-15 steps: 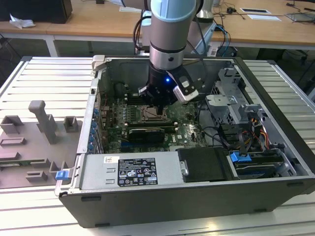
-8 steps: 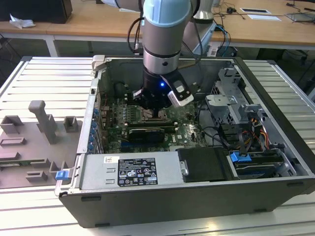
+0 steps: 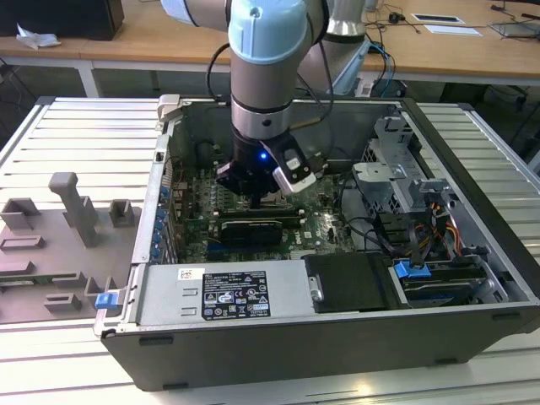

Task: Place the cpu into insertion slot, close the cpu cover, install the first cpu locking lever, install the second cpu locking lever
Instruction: 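Install the second cpu locking lever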

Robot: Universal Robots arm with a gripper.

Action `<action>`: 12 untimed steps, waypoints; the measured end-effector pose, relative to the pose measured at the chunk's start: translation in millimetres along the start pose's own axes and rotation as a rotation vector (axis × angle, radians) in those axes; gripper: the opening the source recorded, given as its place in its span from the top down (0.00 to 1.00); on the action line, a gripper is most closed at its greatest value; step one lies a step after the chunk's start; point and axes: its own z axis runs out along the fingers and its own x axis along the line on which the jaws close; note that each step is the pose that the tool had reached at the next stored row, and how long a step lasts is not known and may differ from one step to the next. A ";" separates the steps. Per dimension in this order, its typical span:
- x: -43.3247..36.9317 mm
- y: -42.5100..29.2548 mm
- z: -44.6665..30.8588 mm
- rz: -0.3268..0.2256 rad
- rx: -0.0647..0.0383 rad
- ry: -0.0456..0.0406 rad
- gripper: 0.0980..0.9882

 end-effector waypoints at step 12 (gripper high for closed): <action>18.2 -18.8 2.6 0.000 -0.121 -0.0135 0.99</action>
